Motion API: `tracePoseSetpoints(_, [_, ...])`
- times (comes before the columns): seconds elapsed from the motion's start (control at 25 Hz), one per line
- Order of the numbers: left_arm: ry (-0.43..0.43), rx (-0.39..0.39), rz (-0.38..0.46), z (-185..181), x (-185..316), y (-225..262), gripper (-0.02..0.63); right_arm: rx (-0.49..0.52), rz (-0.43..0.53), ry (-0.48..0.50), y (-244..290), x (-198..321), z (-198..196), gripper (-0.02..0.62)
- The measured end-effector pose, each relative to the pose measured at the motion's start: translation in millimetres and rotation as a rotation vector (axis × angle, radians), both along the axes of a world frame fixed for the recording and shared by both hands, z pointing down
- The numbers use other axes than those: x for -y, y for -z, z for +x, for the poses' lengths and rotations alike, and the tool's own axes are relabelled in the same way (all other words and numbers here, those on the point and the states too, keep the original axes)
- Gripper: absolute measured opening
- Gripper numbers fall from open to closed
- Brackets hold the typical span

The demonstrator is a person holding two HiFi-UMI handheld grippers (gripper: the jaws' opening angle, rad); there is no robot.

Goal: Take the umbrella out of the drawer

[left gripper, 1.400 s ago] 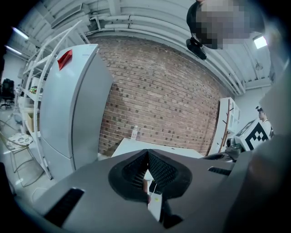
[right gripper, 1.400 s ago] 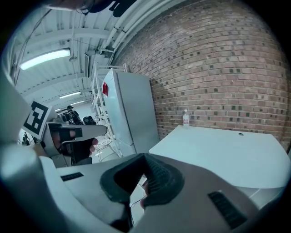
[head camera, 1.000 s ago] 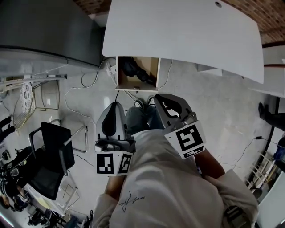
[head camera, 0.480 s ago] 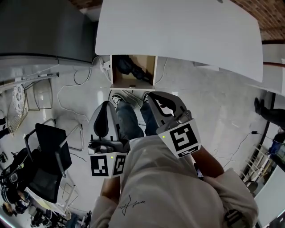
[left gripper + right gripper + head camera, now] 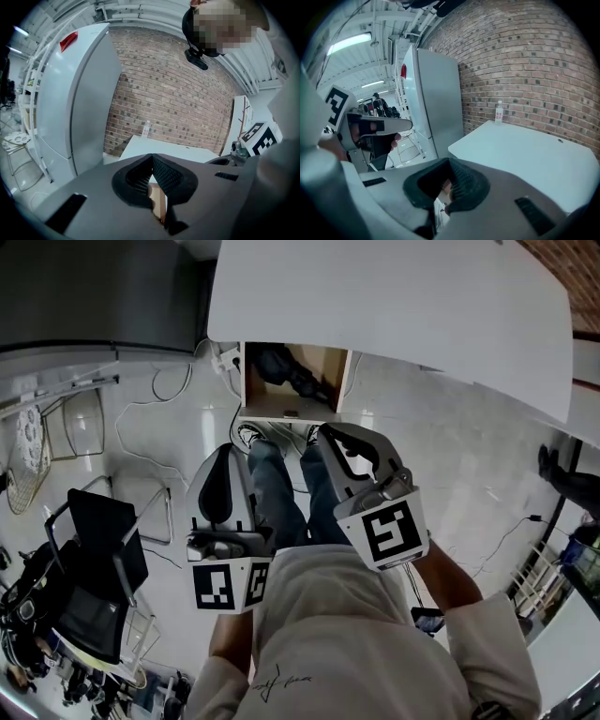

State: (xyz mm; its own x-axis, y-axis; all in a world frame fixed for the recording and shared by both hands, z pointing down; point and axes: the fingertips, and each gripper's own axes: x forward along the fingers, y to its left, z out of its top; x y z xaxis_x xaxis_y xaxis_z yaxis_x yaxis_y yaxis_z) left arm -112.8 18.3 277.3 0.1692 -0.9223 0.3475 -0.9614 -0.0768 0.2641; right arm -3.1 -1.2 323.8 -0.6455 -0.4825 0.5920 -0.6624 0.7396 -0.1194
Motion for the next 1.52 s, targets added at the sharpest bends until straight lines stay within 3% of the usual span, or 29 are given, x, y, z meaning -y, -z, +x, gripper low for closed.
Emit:
tracePoseSetpoints(0.48, [-0.032, 0.024, -0.009, -12.4, -0.4, -61.2, 0.015, -0.057, -0.038, 0.019, -74.8, -2.8, -27.0, 0.017])
tracePoseSetpoints(0.8, [-0.046, -0.003, -0.043, -11.9, 1.7, -96.2, 0.015, -0.088, -0.071, 0.016, -126.3, -2.5, -27.9, 0.018])
tracePoseSetpoints(1.2, [-0.026, -0.013, -0.072, -16.3, 8.0, -136.9, 0.015, -0.124, -0.109, -0.008, -193.9, 16.8, -28.3, 0.044])
tracePoseSetpoints(1.52, [-0.024, -0.016, -0.068, -17.8, 10.6, -159.7, 0.015, -0.182, -0.102, 0.029, -233.7, 26.8, -40.1, 0.057])
